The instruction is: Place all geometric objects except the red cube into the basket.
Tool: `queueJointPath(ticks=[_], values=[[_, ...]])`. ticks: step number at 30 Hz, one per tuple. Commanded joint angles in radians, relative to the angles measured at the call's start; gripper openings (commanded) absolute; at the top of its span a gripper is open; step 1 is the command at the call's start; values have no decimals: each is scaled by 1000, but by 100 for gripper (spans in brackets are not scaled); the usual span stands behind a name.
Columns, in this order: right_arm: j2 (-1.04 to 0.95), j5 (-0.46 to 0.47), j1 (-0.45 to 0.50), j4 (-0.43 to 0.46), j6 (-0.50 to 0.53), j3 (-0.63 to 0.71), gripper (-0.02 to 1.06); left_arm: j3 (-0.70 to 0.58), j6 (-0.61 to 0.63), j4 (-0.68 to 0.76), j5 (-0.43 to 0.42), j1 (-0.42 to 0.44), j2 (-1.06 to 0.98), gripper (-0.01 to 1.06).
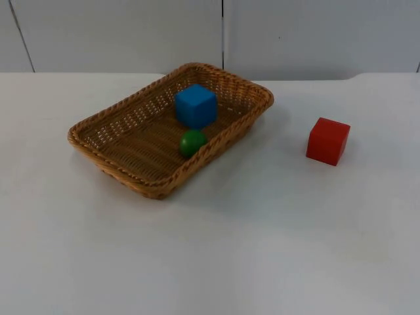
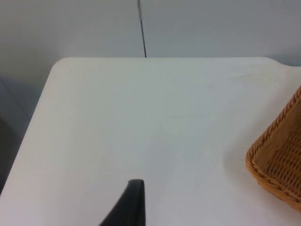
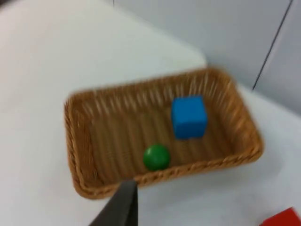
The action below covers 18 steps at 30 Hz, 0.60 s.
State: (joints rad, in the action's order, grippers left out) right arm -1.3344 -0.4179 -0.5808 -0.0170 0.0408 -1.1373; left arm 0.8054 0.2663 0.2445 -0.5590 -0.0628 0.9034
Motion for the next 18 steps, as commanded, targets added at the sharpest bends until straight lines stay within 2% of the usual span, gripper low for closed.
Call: queueJointPath(ticks=[1,2,3,5,6,9,11,12,14,18], values=[[94,5,55,-2,-34,24,102,-2,0,-16,4,3,-6,104],[94,5,55,-2,-34,24,102,-2,0,-16,4,3,-6,104],[119,-17,98,-4,-41,24,102,-2,0,-16,6,3,-6,104],[152,-49,276,-6,1,24,102,-2,0,-16,26,3,-6,104],[152,-49,276,-6,1,24,102,-2,0,-16,26,3,-6,104],[156,-66,473,-1,54,24,102,-2,0,-13,55,3,-6,104],[159,-64,571,50,77,24,102,-2,0,-13,69,3,-6,104],[159,-64,571,50,77,24,102,-2,0,-13,69,3,-6,104],[163,-57,640,109,131,24,102,-2,2,-21,105,3,-6,104],[163,-70,657,105,126,24,102,-2,53,-8,178,5,-6,104]])
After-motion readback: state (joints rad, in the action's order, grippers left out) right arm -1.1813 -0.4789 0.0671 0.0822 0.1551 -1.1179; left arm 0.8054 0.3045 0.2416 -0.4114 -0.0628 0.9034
